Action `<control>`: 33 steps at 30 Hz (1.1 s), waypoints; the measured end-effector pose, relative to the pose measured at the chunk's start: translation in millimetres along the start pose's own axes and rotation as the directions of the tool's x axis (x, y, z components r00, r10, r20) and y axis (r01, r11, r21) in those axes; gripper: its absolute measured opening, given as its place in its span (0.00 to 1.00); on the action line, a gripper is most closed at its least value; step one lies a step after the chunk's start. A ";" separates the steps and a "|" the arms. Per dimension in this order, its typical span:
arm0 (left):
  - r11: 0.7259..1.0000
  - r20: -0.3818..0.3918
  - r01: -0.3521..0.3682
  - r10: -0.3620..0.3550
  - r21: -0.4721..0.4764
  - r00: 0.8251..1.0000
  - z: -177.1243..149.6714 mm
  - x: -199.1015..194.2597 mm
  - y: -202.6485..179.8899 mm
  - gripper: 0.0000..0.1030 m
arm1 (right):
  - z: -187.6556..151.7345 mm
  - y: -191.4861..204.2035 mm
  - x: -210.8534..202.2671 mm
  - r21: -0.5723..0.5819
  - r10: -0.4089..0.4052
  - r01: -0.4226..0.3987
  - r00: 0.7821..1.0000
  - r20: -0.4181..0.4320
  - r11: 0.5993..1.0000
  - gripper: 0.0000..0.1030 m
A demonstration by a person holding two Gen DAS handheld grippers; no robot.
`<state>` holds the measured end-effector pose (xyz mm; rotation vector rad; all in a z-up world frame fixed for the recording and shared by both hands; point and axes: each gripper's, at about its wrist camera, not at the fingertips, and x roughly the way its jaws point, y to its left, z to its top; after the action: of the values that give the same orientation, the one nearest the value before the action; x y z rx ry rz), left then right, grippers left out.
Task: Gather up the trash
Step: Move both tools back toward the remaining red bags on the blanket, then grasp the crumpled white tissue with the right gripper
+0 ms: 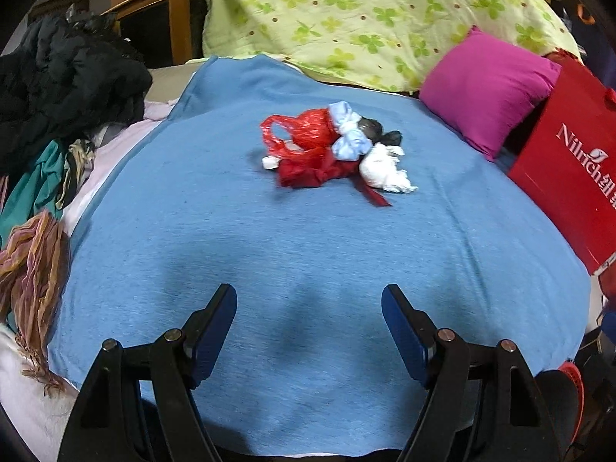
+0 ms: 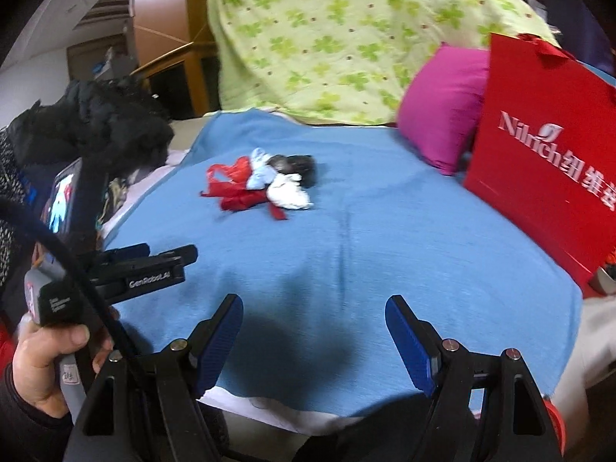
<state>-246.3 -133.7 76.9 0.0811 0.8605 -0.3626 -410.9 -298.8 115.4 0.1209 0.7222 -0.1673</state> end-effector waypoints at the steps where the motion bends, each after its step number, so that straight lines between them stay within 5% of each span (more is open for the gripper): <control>1: 1.000 -0.001 -0.003 0.003 -0.005 1.000 1.3 1.3 1.9 0.76 | 0.4 0.2 1.1 -0.002 0.004 -0.004 1.000 -0.002 1.000 0.77; 24: 0.998 -0.042 -0.070 0.070 0.000 0.997 13.9 34.7 17.9 0.76 | 5.9 -20.0 40.2 0.043 0.030 -0.028 0.998 -0.050 0.999 0.77; 33: 0.993 0.104 -0.117 0.118 -0.020 0.988 55.4 57.3 38.3 0.76 | 38.0 -24.6 77.0 0.043 0.017 -0.015 0.998 -0.053 0.999 0.77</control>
<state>-158.8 -125.8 67.0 0.0988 0.7508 -0.2479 -334.3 -337.8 91.2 0.1728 0.7712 -0.1647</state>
